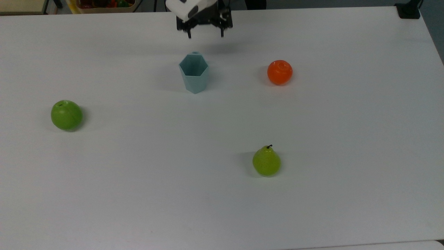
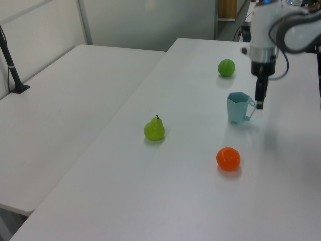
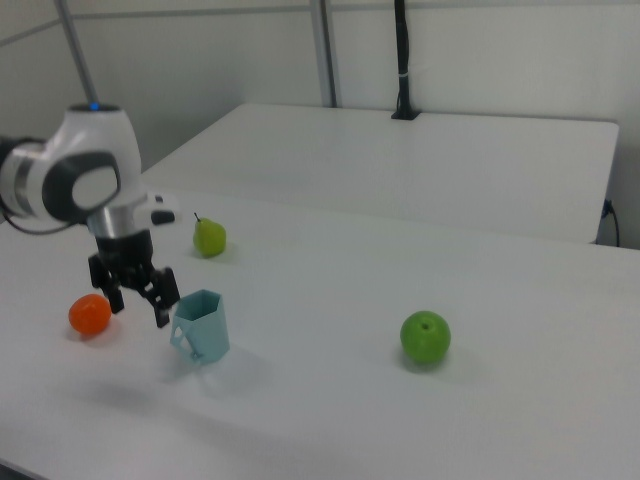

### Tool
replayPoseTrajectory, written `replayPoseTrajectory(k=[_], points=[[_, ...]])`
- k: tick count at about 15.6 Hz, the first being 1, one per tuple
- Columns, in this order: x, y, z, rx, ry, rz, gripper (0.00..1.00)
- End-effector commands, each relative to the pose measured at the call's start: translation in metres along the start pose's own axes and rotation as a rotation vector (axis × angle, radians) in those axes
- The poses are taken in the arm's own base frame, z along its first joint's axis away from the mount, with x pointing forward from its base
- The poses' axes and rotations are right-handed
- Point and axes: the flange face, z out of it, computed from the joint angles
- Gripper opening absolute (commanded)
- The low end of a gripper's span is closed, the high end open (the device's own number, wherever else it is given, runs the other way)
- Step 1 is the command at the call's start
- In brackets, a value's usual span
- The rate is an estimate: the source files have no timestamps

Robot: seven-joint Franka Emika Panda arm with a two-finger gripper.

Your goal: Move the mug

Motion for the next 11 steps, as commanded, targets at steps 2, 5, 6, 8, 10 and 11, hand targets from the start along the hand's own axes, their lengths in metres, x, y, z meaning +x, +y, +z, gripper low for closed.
replayPoseTrajectory(k=[2, 5, 6, 8, 10, 11], points=[[0.001, 0.002, -0.103, -0.011, -0.045, 0.041, 1.00], [0.001, 0.000, -0.161, -0.005, 0.015, 0.158, 1.00], [0.002, -0.001, -0.178, -0.004, 0.042, 0.189, 1.00], [0.001, 0.005, -0.211, 0.011, 0.069, 0.223, 1.00], [-0.001, 0.015, -0.227, 0.015, 0.074, 0.223, 1.00], [0.004, 0.022, -0.226, 0.020, 0.086, 0.215, 1.00]])
